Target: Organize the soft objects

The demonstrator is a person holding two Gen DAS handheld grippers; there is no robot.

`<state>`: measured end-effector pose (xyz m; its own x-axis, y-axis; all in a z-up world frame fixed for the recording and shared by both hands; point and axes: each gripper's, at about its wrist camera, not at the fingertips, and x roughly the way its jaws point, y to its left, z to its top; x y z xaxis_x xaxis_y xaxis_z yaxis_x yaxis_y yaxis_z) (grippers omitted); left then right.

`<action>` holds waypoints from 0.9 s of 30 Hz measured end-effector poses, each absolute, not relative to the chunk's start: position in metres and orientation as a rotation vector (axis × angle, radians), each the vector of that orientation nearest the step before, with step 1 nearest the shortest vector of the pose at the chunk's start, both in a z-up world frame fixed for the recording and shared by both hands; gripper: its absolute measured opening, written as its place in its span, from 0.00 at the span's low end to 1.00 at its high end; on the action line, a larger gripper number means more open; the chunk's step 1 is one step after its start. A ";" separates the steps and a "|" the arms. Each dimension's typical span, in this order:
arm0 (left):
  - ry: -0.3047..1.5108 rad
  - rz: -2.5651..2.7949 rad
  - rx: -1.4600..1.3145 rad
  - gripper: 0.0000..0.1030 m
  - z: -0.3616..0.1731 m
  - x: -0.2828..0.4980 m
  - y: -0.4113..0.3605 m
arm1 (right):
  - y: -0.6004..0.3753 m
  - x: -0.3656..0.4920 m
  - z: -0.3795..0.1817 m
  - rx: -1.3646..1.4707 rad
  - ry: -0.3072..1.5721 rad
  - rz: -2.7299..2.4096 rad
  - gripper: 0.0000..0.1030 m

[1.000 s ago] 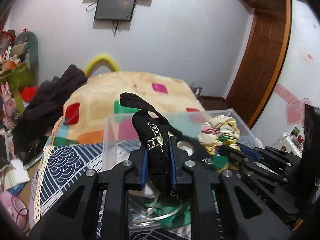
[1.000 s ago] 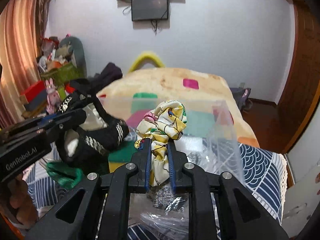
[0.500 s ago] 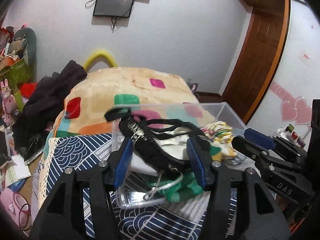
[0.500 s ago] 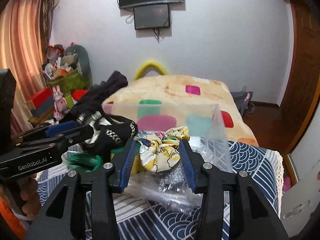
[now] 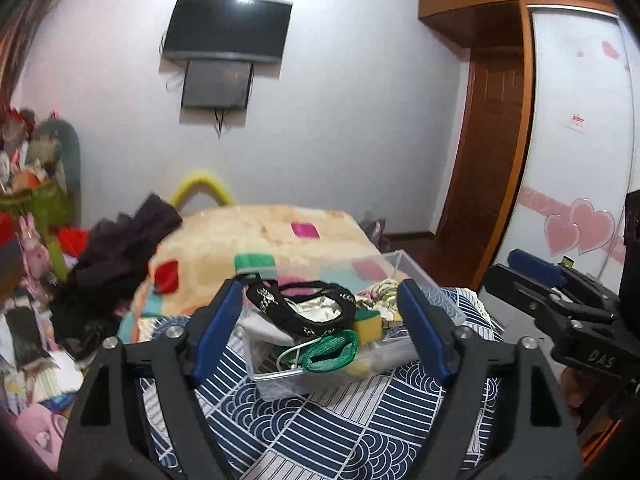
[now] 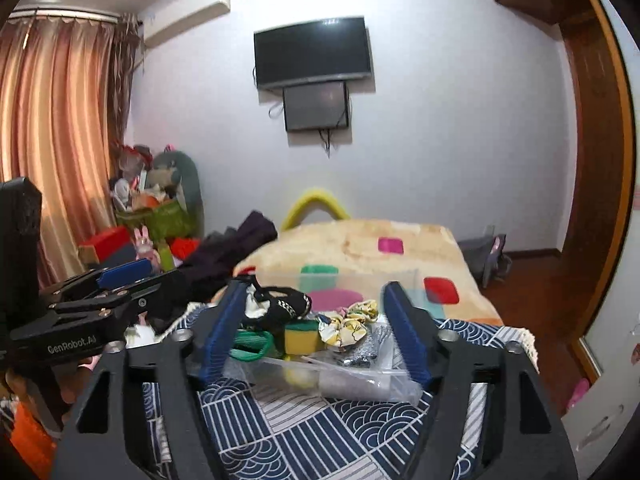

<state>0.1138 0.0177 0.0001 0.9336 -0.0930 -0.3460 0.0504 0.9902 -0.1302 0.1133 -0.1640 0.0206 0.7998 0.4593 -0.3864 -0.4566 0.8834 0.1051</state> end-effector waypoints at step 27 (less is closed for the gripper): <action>0.254 -0.044 -0.054 1.00 0.017 0.036 0.001 | -0.179 0.056 0.034 0.037 0.286 0.423 0.99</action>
<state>0.0361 0.0013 0.0165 0.9670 -0.0503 -0.2496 0.0366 0.9976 -0.0590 0.0558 -0.1788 0.0340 0.8724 0.4099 -0.2662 -0.3995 0.9118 0.0947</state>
